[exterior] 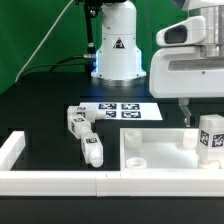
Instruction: Assemble one leg
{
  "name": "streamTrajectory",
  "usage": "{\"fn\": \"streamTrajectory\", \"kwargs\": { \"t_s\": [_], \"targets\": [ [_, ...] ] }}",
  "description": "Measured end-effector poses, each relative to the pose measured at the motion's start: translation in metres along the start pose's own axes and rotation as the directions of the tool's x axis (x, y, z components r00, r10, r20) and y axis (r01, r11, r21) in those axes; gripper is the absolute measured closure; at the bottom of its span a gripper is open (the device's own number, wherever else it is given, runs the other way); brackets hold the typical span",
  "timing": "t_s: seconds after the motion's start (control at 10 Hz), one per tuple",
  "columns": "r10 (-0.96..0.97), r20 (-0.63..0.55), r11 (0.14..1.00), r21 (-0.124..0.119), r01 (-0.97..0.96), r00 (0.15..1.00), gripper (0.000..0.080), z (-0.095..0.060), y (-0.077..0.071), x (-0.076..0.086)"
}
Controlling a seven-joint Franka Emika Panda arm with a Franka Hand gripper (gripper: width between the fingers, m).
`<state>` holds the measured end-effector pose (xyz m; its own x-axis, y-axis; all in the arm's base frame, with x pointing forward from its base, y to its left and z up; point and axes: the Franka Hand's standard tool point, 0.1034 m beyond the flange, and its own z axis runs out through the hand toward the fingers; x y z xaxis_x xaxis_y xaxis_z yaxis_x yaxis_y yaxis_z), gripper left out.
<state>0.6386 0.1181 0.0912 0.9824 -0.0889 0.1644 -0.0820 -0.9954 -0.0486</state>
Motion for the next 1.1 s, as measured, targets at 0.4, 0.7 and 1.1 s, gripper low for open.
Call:
{"fn": "streamTrajectory", "kwargs": {
  "t_s": [0.4,0.7,1.1],
  "targets": [
    [-0.131,-0.006,0.991,-0.01,0.131,0.991,0.0417,0.001,0.0027,0.0015],
    [0.028,-0.008,1.0,-0.008,-0.028,1.0,0.0514,0.001,0.0035,0.0018],
    [0.494,-0.009,0.87,-0.009,-0.494,0.87,0.0514,0.0022,0.0085,0.0034]
  ]
}}
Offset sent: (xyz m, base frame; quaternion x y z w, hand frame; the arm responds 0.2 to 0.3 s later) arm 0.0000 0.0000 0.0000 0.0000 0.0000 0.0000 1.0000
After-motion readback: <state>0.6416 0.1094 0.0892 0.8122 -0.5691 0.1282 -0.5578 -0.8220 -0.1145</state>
